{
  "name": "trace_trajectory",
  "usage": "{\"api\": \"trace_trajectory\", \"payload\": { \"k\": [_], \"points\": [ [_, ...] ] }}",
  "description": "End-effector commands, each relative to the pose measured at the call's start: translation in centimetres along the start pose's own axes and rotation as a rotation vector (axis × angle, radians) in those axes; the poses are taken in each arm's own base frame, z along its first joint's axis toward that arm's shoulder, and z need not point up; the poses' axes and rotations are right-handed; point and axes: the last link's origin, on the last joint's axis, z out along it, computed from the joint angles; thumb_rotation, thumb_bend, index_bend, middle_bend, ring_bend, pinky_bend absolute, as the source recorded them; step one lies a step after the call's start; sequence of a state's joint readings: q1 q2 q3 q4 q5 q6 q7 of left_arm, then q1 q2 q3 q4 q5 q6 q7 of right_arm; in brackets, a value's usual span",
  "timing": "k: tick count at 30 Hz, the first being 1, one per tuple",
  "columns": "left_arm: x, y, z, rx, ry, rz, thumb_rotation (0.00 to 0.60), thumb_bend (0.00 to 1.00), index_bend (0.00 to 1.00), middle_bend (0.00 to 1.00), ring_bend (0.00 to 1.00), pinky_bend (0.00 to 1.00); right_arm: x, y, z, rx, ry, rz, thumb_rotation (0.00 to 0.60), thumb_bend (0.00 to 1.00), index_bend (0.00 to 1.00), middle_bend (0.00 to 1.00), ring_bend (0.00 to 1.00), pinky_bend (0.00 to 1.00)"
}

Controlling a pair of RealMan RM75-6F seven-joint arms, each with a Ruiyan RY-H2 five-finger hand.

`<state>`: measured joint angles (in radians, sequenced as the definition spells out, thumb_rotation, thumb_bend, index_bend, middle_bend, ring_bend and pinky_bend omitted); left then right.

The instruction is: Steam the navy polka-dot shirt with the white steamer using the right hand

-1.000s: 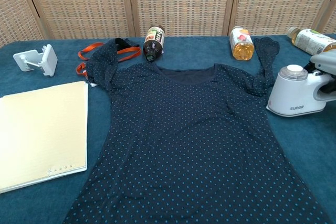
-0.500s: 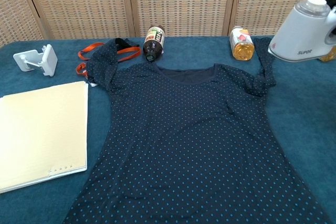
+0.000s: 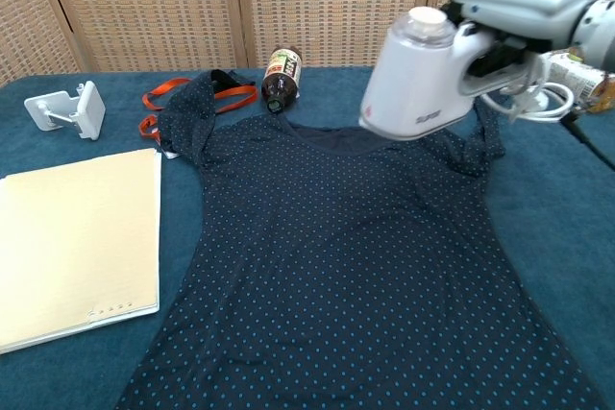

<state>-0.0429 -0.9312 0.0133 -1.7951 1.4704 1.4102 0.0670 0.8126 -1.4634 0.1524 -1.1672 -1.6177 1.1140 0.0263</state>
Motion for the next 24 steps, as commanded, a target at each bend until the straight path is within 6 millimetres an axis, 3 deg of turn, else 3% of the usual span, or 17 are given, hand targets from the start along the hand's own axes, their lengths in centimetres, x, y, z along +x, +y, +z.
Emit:
{"api": "trace_trajectory", "payload": {
  "k": [1, 12, 18, 24],
  "points": [
    [0.0, -0.3, 0.2, 0.005, -0.005, -0.002, 0.6, 0.0, 0.0, 0.0, 0.0, 0.0, -2.2, -4.9, 1.9, 0.121, -0.03, -0.03, 0.6, 1.0, 0.7, 0.56, 0.64, 0.89],
    [0.0, -0.7, 0.7, 0.03, -0.012, -0.009, 0.6, 0.0, 0.0, 0.0, 0.0, 0.0, -7.4, -12.1, 3.0, 0.278, -0.099, -0.063, 0.6, 1.0, 0.7, 0.57, 0.64, 0.89],
    [-0.3, -0.8, 0.9, 0.032, -0.021, -0.003, 0.6, 0.0, 0.0, 0.0, 0.0, 0.0, -9.4, -13.6, 2.4, 0.32, -0.119, -0.09, 0.6, 1.0, 0.7, 0.57, 0.64, 0.89],
    [-0.3, -0.7, 0.8, 0.032, -0.018, -0.007, 0.6, 0.0, 0.0, 0.0, 0.0, 0.0, -10.8, -13.5, 1.6, 0.324, -0.137, -0.094, 0.6, 1.0, 0.7, 0.57, 0.64, 0.89]
  ]
}}
